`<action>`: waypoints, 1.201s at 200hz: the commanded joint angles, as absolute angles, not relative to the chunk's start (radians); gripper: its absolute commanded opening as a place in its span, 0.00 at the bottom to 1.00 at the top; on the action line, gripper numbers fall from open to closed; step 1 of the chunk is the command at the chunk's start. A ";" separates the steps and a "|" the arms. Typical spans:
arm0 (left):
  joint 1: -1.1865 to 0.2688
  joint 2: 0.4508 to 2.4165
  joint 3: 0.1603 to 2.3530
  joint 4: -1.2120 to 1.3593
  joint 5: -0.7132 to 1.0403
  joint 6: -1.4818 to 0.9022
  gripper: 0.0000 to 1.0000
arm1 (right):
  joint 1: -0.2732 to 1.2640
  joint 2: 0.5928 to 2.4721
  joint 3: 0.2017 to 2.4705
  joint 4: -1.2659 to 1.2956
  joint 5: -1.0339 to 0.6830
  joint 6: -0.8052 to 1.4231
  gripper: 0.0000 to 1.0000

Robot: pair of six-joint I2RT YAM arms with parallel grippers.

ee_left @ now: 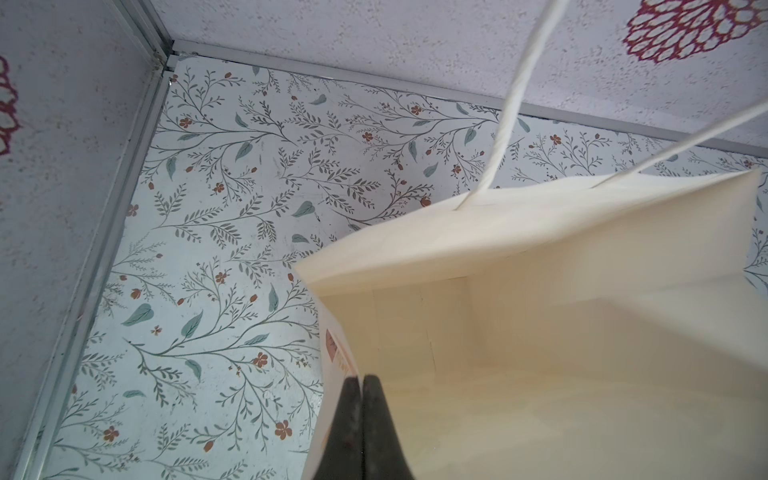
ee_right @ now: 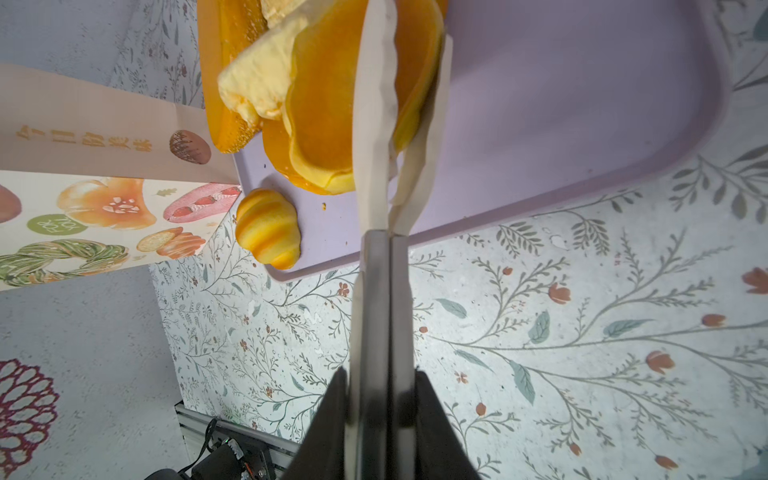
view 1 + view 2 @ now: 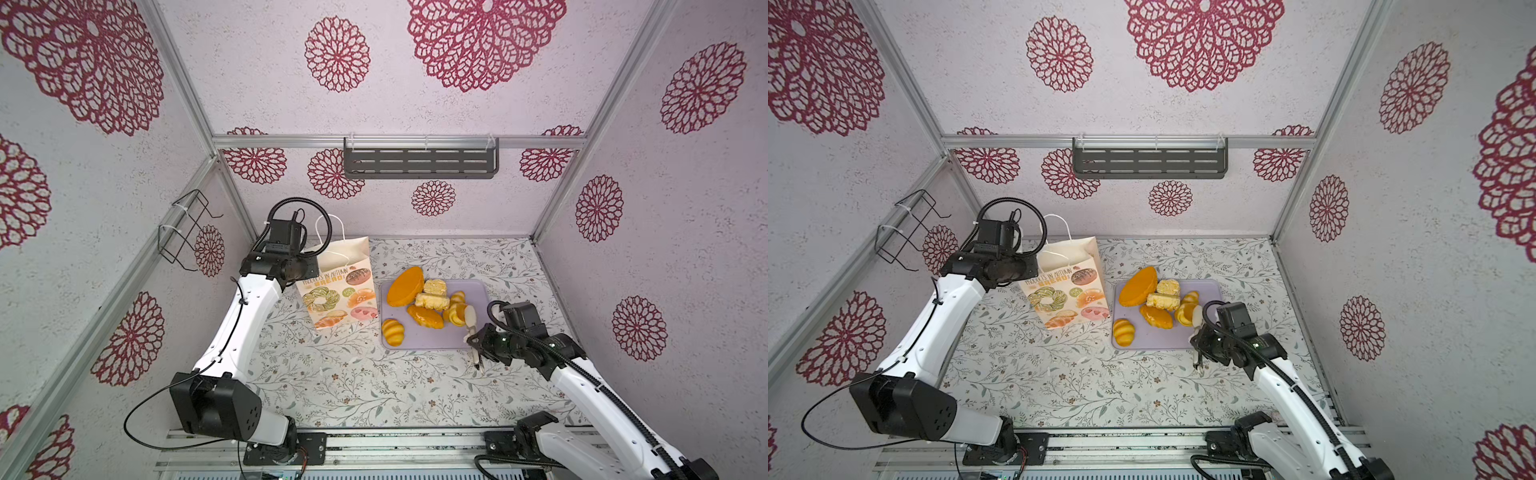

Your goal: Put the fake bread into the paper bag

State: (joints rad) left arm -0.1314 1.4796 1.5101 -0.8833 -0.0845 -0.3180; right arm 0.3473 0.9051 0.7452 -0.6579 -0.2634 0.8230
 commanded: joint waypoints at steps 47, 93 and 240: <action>-0.140 1.463 1.494 -0.893 -0.087 -0.304 0.00 | 0.331 0.875 0.848 -0.668 -0.290 0.785 0.08; -0.139 1.462 1.494 -0.891 -0.089 -0.304 0.00 | 0.333 0.912 0.937 -0.677 -0.296 0.767 0.06; -0.139 1.442 1.479 -0.863 -0.071 -0.299 0.00 | 0.412 1.039 1.181 -0.640 -0.317 0.756 0.01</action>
